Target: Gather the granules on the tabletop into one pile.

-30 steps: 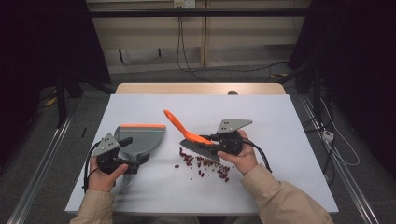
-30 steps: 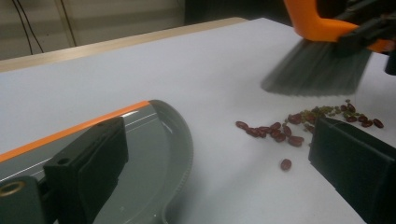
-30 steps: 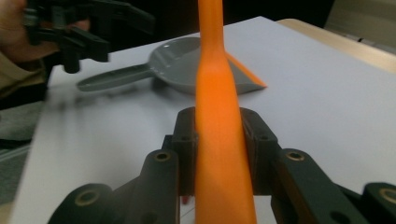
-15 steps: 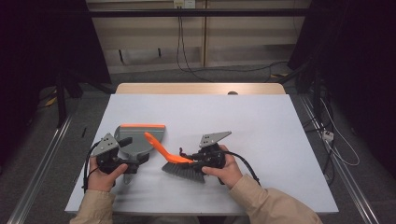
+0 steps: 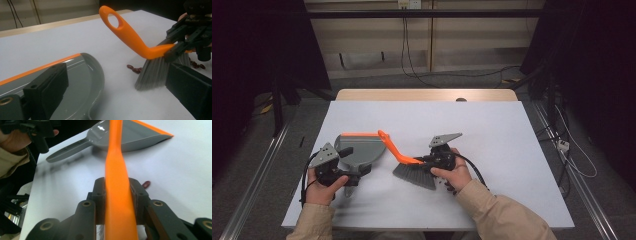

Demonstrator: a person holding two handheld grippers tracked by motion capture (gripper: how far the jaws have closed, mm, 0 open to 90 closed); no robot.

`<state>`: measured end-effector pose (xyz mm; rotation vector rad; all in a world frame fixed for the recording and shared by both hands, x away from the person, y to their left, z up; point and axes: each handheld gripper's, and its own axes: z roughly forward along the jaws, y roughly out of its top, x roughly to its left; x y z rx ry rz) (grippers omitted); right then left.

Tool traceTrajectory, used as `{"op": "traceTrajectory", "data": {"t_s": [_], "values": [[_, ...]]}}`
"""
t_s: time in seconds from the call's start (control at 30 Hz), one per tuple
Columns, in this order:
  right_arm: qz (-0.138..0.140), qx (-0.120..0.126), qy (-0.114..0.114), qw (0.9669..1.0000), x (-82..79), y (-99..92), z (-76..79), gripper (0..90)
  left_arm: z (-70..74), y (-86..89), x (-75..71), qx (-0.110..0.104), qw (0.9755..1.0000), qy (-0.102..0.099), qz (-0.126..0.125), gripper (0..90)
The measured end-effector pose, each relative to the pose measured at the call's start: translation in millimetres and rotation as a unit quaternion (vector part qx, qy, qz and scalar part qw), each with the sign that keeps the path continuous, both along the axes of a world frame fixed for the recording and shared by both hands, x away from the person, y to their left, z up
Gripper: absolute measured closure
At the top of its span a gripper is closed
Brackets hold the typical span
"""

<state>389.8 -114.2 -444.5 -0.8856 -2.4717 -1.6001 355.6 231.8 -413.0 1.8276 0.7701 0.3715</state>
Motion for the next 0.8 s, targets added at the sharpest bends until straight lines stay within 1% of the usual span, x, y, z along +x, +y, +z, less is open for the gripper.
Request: {"op": "traceTrajectory", "data": {"t_s": [0.03,0.07,0.23,0.27,0.37,0.47,0.53,0.57,0.6,0.63,0.67,0.73,0.77,0.8], "values": [[0.0,0.0,0.0,1.0,0.0,0.0,0.0,70.4,0.0,0.0,0.0,0.0,1.0,0.0,0.0,4.6],[-0.009,-0.006,-0.003,0.9999,3.8,-3.1,0.5,70.3,-0.1,-0.4,0.2,0.0,1.0,-0.001,-0.001,4.5],[-0.011,0.0,-0.004,0.9999,9.1,-6.0,1.6,70.6,-0.5,-0.9,0.4,0.002,1.0,0.001,-0.001,4.5],[-0.007,0.007,-0.007,0.9999,9.7,-6.8,3.2,70.6,-0.5,-0.9,0.4,0.001,1.0,0.001,-0.001,4.5],[-0.001,0.018,-0.013,0.9997,6.9,-9.4,10.1,70.7,-0.5,-0.6,0.4,0.002,1.0,0.0,0.0,4.5],[0.008,0.029,-0.02,0.9993,-0.4,-14.0,20.2,70.6,-0.2,-0.4,0.1,0.003,1.0,0.0,0.0,4.5],[0.023,0.028,-0.027,0.999,-7.8,-17.7,25.6,70.6,-0.2,-0.9,-0.3,0.005,1.0,-0.001,0.002,4.5],[0.023,0.028,-0.027,0.999,-7.8,-17.7,25.6,70.6,-0.2,-0.9,-0.3,0.005,1.0,-0.001,0.002,4.5],[0.033,0.029,-0.028,0.9987,-16.6,-22.6,27.3,70.6,-0.3,-1.4,-0.5,0.005,1.0,-0.001,0.003,4.5],[0.033,0.029,-0.028,0.9987,-16.6,-22.6,27.3,70.6,-0.3,-1.4,-0.5,0.005,1.0,-0.001,0.003,4.5],[0.044,0.027,-0.029,0.9982,-25.7,-27.4,26.1,70.6,-0.2,-1.5,-0.5,0.007,1.0,-0.001,0.0,4.5],[0.051,0.02,-0.026,0.9982,-33.9,-32.7,22.1,70.6,-0.2,-2.3,-1.0,0.007,1.0,-0.001,0.002,4.6],[0.051,0.02,-0.026,0.9982,-33.9,-32.7,22.1,70.6,-0.2,-2.3,-1.0,0.007,1.0,-0.001,0.002,4.6],[0.06,0.013,-0.021,0.9979,-40.1,-37.7,16.7,70.6,-0.1,-2.9,-1.0,0.007,1.0,-0.001,0.0,4.6]]}}
